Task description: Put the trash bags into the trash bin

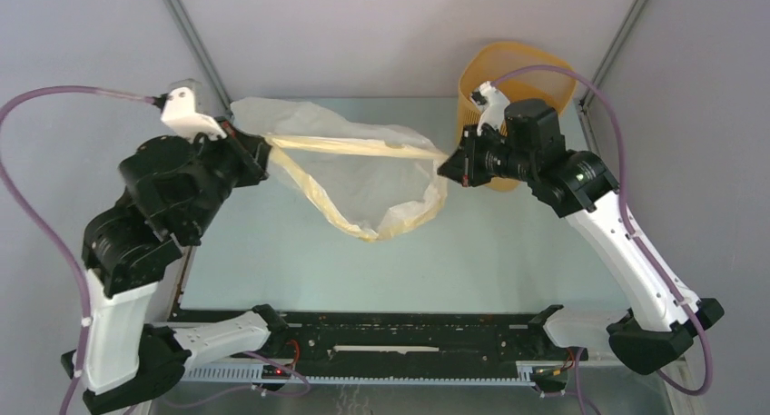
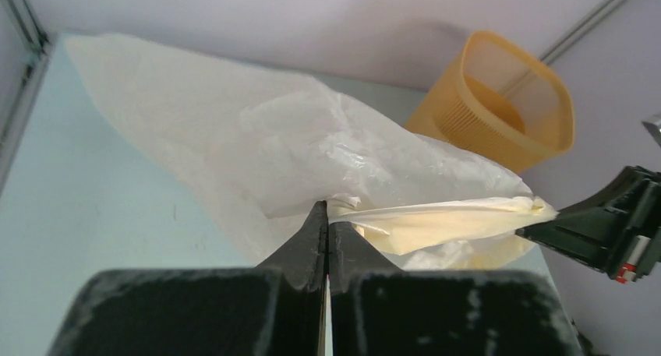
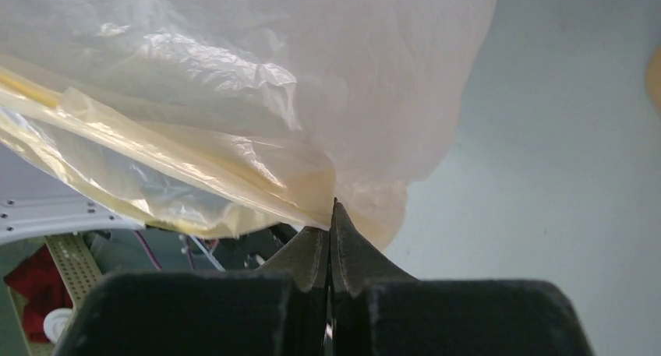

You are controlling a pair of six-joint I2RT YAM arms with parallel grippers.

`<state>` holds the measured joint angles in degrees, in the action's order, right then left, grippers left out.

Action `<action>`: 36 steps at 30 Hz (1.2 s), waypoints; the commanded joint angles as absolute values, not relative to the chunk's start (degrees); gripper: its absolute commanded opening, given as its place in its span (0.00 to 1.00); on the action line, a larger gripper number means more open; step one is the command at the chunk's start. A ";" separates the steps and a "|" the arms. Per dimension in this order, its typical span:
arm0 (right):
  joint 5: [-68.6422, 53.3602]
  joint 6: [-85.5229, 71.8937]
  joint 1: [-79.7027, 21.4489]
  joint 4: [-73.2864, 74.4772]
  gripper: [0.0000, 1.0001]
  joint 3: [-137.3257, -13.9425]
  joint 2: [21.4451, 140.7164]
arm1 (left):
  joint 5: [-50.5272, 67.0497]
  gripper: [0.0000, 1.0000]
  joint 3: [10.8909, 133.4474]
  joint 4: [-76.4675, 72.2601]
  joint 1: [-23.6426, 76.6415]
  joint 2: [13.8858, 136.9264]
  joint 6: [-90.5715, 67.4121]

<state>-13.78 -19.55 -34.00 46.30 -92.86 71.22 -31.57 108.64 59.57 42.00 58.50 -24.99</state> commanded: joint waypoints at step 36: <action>-8.80 -20.79 -21.93 53.64 0.79 -95.09 67.35 | -25.42 0.00 103.75 57.18 40.60 67.78 -27.50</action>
<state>-11.94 -19.86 -24.99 55.55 -91.61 68.31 -26.74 104.27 58.41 41.10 67.51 -29.61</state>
